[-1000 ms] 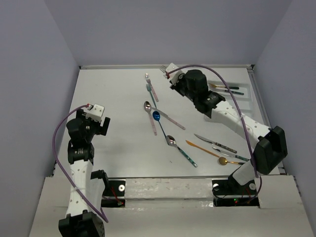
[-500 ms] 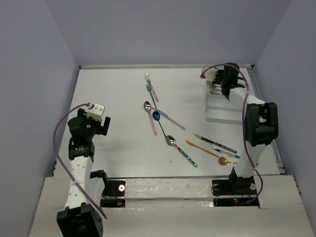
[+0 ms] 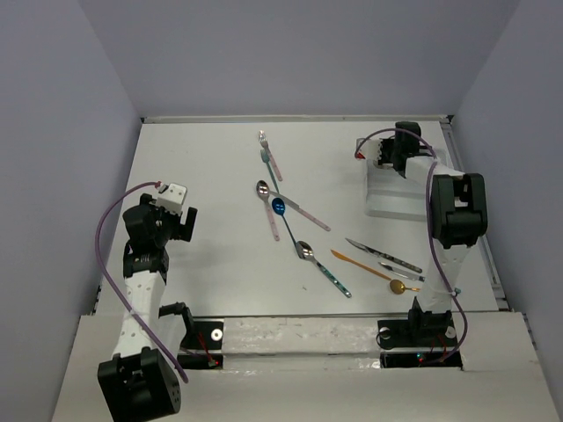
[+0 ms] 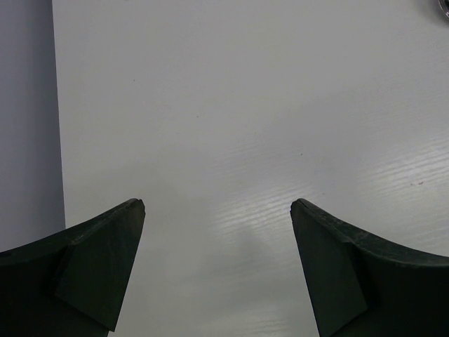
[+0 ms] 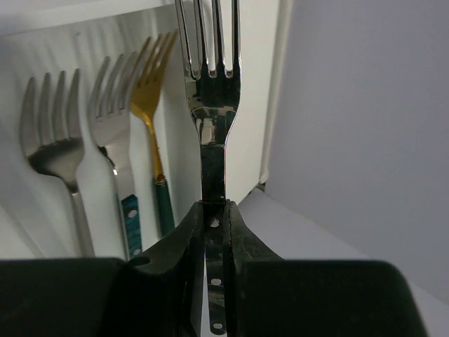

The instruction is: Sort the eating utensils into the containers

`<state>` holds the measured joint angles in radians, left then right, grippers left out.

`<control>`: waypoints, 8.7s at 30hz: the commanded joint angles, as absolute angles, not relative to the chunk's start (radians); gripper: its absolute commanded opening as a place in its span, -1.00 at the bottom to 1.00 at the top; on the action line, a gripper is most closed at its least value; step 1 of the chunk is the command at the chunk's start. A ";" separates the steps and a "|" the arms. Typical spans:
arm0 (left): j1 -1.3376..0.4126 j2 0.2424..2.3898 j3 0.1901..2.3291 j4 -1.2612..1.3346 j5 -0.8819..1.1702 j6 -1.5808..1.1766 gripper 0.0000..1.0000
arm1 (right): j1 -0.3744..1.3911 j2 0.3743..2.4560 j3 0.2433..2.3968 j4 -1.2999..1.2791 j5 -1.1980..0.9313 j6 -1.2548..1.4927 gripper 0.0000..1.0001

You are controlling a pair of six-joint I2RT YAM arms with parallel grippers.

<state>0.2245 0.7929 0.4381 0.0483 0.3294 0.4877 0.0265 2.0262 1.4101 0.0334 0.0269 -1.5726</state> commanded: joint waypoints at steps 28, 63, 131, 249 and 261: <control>-0.101 1.214 1.024 -0.086 0.268 0.376 0.89 | 0.012 1.784 1.590 0.249 -0.012 -0.629 0.54; -0.055 1.060 0.724 0.031 0.120 0.383 0.98 | 0.600 2.608 2.418 -0.474 0.066 -0.101 0.01; -0.015 0.873 0.434 0.276 0.078 0.460 0.98 | 0.561 2.118 1.783 -0.483 0.115 -0.254 -1.00; -0.009 0.630 0.130 0.557 -0.112 0.552 0.98 | 0.900 1.678 0.914 -0.526 0.124 0.391 -0.73; -0.008 0.635 0.129 0.561 -0.112 0.554 0.98 | 0.900 1.521 1.115 -0.526 0.300 0.177 -1.00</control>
<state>-0.0170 0.6502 0.1390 0.4896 -0.1028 0.5449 0.8963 1.6295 0.9638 -0.5770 0.1383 0.3126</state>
